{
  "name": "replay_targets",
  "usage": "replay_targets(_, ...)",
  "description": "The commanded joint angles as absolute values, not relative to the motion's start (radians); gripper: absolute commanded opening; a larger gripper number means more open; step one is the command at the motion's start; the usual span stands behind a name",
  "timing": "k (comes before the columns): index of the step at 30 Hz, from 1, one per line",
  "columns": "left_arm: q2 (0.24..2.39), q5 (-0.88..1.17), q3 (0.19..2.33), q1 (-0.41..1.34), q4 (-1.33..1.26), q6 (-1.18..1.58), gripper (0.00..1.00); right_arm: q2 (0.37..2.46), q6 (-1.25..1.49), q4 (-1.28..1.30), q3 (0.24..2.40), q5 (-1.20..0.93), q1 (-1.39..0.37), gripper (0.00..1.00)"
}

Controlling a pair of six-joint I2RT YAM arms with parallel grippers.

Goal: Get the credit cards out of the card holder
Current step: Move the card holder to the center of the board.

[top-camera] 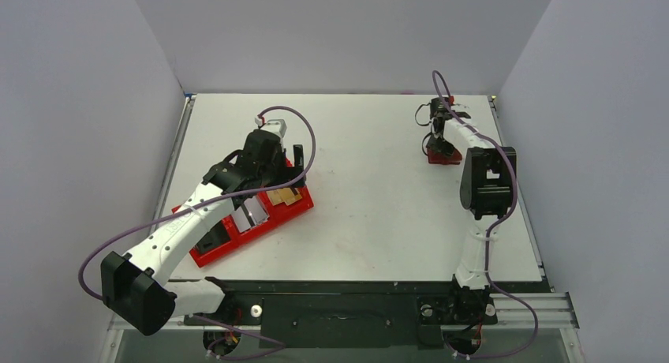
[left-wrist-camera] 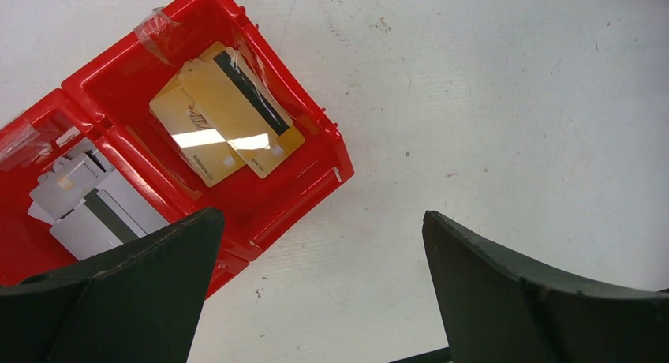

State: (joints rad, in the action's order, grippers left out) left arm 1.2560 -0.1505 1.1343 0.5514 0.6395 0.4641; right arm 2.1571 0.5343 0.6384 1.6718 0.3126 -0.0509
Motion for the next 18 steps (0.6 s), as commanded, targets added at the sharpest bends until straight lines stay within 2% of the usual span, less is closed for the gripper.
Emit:
replay_targets(1, 1.252, -0.145, 1.14, 0.545, 0.617, 0.468, 0.98, 2.154, 0.518, 0.664, 1.694, 0.325, -0.032, 0.34)
replay_targets(18, 1.259, -0.146, 1.14, 0.543, 0.617, 0.471, 0.98, 2.096, 0.514, 0.639, 1.703, 0.325, -0.013, 0.35)
